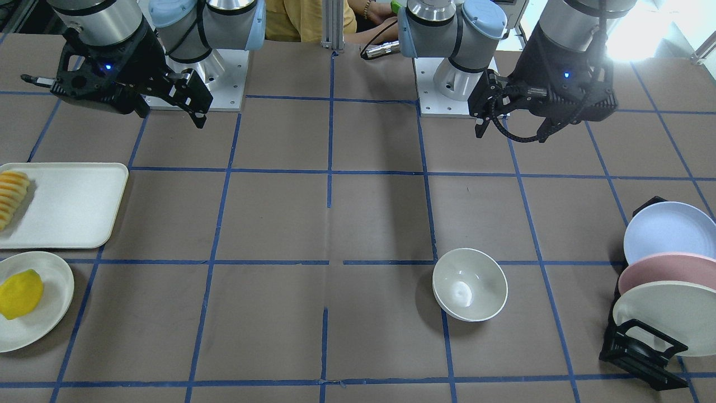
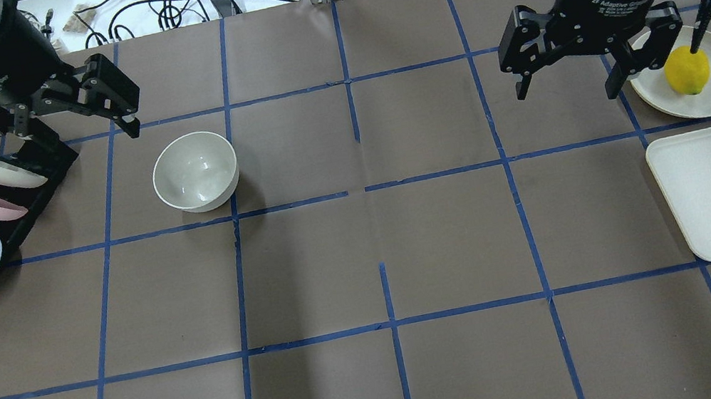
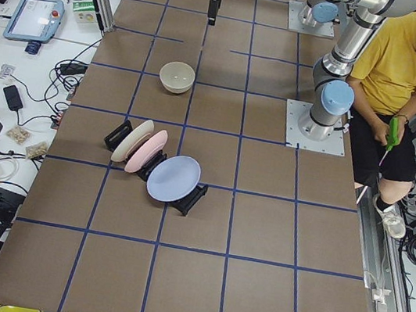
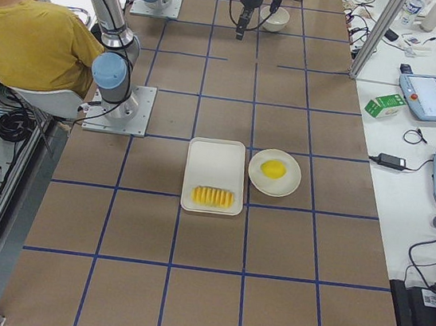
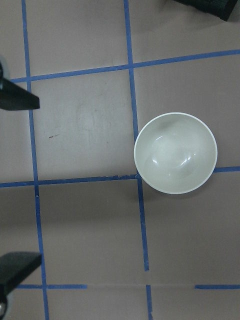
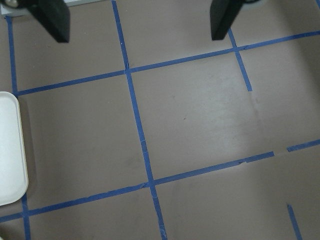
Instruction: Place bowl and put lemon in it
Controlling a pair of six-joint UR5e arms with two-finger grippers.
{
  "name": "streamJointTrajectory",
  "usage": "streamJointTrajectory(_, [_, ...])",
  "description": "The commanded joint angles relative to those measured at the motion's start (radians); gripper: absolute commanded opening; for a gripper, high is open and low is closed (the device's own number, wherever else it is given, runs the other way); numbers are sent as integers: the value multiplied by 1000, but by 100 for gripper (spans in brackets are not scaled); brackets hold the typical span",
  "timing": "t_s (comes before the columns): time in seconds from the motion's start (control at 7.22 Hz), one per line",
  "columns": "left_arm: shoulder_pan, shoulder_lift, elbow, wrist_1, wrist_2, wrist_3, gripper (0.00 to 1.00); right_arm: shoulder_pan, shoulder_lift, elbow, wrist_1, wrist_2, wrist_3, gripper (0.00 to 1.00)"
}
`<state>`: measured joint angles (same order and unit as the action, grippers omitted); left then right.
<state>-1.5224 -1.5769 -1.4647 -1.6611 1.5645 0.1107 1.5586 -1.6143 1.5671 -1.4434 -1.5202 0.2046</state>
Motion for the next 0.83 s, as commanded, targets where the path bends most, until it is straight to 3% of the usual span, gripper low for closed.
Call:
streamJointTrajectory(0.0, [-1,3,0,-2,-1,0,100,0,1,1,12,0,1,100])
streamJointTrajectory(0.42, [42,-55,-6,21,0,29,100,-11,1,1,-5,-2,-10,100])
streamJointTrajectory(0.69, [131,-219,-9,160,-12,47,100,-46,8,1,-3,-2,-19,100])
